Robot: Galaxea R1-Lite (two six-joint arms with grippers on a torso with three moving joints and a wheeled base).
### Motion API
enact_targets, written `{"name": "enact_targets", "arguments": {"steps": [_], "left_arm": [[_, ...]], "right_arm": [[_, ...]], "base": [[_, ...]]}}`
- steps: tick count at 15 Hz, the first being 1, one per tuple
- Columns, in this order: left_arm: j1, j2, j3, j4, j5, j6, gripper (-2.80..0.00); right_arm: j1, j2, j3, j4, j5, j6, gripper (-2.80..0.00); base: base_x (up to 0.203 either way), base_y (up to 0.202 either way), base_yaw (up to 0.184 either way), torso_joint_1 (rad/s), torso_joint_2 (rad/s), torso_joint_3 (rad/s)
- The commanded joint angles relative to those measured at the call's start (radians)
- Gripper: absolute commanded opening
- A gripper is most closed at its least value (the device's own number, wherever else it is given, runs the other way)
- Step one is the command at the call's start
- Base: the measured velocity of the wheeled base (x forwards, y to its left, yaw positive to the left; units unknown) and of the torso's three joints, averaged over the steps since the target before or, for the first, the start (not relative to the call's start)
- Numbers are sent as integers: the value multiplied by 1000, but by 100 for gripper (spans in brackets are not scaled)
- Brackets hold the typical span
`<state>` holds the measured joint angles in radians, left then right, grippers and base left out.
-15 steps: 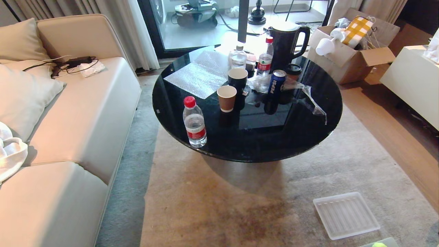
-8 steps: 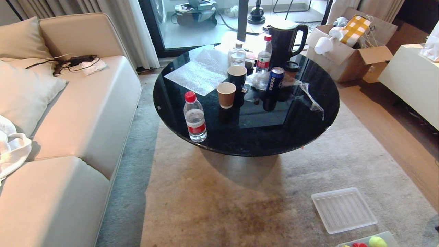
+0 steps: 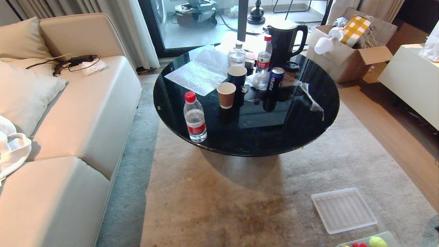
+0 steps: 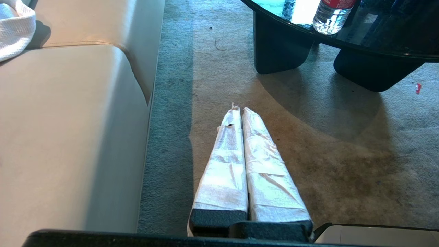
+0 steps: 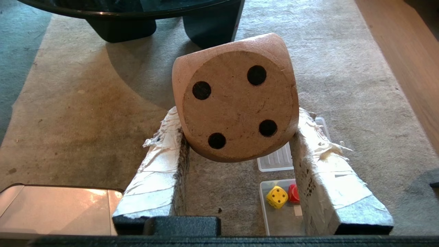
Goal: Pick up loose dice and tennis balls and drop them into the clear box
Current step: Put the toys in the box
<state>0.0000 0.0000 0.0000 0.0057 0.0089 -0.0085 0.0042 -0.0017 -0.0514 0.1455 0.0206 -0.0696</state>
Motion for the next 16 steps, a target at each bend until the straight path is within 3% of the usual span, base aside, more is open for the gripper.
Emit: {"name": "enact_targets", "arguments": {"steps": [1, 16], "left_arm": [[0, 0, 0, 0, 0, 1, -280], [0, 0, 0, 0, 0, 0, -280]], "right_arm": [[0, 0, 0, 0, 1, 0, -280], [0, 0, 0, 0, 1, 2, -280]], "base": [[0, 0, 0, 0, 0, 0], [0, 0, 0, 0, 0, 0]]}}
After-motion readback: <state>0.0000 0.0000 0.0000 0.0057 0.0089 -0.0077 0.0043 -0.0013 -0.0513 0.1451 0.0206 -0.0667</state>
